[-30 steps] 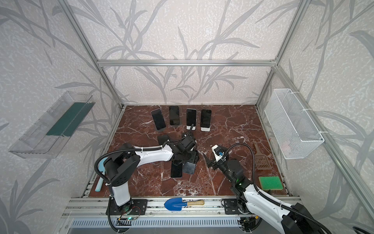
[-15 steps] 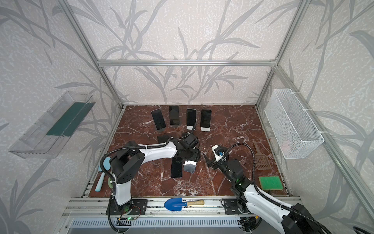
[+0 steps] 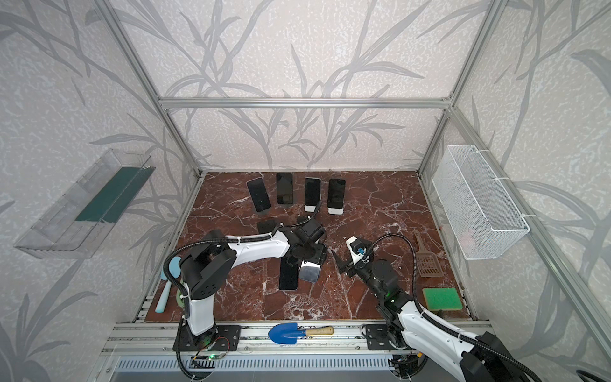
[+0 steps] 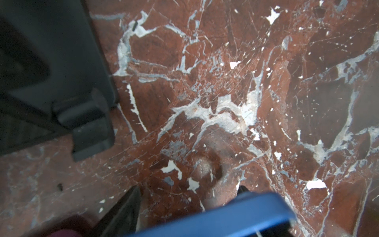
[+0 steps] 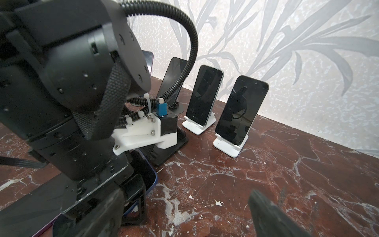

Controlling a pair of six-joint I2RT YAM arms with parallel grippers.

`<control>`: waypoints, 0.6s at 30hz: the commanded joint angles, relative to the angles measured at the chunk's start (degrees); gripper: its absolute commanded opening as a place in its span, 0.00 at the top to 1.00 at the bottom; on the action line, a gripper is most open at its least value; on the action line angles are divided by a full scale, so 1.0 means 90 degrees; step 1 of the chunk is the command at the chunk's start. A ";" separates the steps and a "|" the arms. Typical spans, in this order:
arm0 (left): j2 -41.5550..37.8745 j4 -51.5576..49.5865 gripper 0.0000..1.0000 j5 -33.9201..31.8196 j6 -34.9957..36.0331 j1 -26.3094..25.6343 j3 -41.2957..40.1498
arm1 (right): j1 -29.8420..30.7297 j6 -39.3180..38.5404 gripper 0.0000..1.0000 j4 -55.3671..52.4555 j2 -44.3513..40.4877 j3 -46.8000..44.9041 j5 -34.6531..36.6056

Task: Remove the phone from the phone stand
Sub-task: Place the phone at the center of the table.

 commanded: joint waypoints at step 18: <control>0.0321 -0.0767 0.17 -0.0474 0.0306 -0.0215 0.0416 | 0.0014 0.0095 0.06 0.0152 -0.0055 0.0139 0.0115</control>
